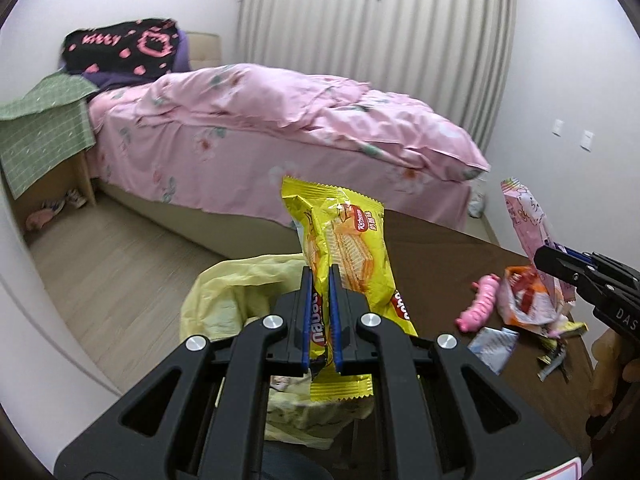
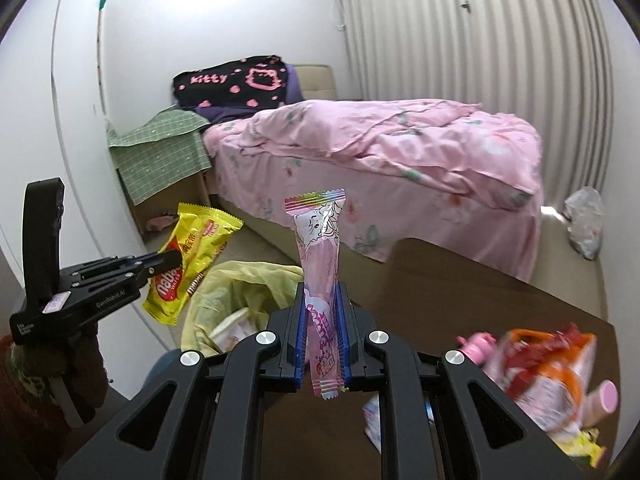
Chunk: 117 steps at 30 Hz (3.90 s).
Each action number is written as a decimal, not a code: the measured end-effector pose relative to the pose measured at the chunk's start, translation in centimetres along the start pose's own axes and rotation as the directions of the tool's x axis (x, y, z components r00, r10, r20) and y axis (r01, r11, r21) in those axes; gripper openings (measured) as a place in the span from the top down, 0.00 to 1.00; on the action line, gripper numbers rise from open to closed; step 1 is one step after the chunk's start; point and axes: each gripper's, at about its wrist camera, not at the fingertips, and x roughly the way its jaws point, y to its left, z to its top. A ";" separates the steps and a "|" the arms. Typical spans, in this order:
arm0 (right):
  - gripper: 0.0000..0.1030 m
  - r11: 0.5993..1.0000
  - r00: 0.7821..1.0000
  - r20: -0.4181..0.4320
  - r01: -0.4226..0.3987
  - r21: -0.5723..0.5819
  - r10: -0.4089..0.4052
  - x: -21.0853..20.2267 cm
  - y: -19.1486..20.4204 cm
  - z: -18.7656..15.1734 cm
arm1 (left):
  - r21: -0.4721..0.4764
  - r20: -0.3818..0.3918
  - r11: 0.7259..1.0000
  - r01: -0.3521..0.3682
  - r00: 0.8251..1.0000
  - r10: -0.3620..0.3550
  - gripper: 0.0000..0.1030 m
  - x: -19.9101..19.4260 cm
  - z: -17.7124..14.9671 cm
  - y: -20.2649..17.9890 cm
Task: Collect trash
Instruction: 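Carry the yellow wrapper with the left tool while the right tool carries the pink wrapper over the bin, then open the left tool dropping the yellow wrapper while the right tool drops the pink wrapper into the bin, then move the left tool back to the table and grasp the red wrapper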
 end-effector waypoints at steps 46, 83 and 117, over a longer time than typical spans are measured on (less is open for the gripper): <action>0.62 0.987 0.966 -0.218 -0.121 0.102 0.141 15.2 -0.9 -2.9 | -0.214 -0.133 0.972 -0.101 0.988 0.073 0.70 6.6 -1.9 5.1; 0.59 0.848 0.921 -0.088 0.384 0.366 -0.379 -15.3 -19.7 -21.1 | 0.371 -0.326 0.786 0.494 0.862 -0.388 0.57 15.7 -3.1 -32.5; 0.51 0.866 0.972 -0.234 0.145 0.478 -0.034 -6.5 -17.7 -21.6 | 0.270 -0.435 0.863 0.427 0.854 -0.286 0.64 6.9 -9.4 -20.4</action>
